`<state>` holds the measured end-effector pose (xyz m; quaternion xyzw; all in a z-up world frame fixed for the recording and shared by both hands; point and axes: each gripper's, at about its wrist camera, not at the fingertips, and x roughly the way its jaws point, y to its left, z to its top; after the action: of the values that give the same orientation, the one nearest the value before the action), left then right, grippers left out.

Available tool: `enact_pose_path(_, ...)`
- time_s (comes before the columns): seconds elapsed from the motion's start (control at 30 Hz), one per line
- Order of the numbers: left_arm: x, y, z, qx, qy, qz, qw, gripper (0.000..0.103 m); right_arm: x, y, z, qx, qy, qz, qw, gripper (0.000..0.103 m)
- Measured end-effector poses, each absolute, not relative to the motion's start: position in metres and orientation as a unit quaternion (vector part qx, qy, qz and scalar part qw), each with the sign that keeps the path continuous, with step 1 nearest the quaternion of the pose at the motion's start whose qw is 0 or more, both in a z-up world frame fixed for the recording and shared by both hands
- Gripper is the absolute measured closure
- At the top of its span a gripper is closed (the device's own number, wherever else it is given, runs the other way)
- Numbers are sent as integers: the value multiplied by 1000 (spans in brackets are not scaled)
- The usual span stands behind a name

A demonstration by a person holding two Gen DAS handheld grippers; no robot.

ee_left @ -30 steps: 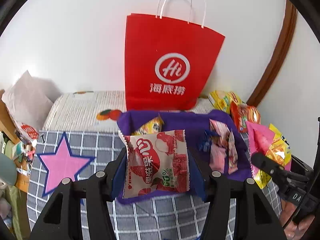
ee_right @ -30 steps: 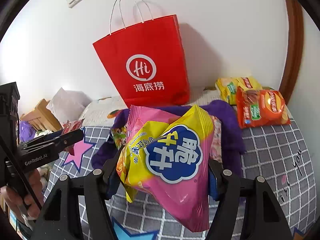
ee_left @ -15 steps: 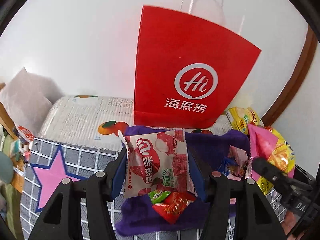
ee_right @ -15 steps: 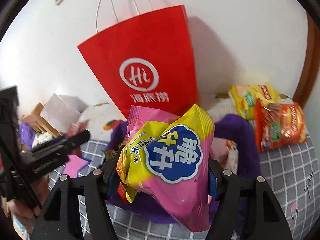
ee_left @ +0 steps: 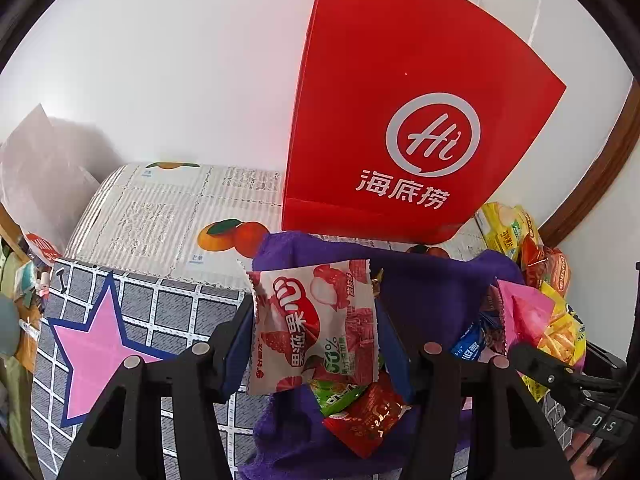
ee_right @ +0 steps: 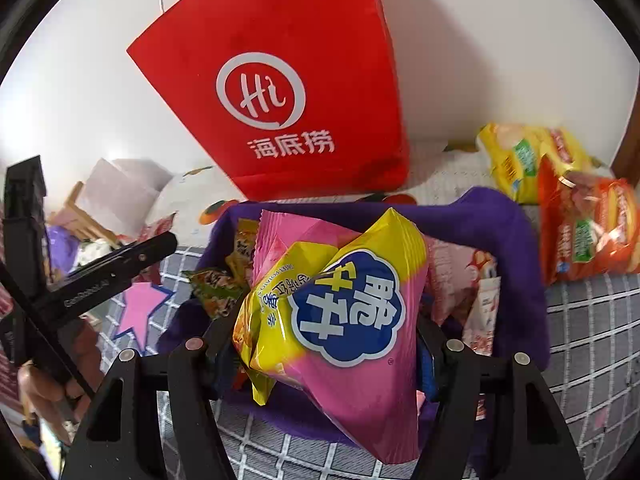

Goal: Organize snacks
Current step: 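Carry both packets over the purple towel while lowering them onto it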

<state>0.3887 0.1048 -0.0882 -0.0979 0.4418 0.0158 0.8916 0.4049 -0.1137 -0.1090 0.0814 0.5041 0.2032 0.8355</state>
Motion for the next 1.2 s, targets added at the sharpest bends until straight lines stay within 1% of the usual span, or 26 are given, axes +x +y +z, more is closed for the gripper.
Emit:
enact_pose_path(0.1, 391, 103, -90, -97, 445, 16, 890, 48, 407, -114, -114, 70, 517, 200, 829, 35)
enact_pose_path(0.23, 392, 99, -92, -93, 447, 17, 890, 48, 407, -107, -122, 10, 528, 173, 832, 35)
enact_pose_path(0.43, 393, 92, -93, -82, 449, 14, 890, 48, 407, -98, -139, -36, 546, 170, 819, 35)
enact_pose_path(0.57, 394, 92, -95, -84, 452, 14, 888, 48, 408, -92, -150, -45, 560, 183, 807, 35)
enact_pose_path(1.03, 394, 91, -94, -84, 452, 8, 888, 48, 406, -74, -169, -89, 571, 174, 797, 35)
enact_pose_path(1.07, 394, 91, -94, -84, 452, 7, 888, 48, 406, -74, -169, -88, 571, 174, 797, 35)
enact_pose_path(1.2, 394, 92, -94, -86, 452, 8, 888, 48, 407, -74, -168, -93, 563, 175, 802, 27)
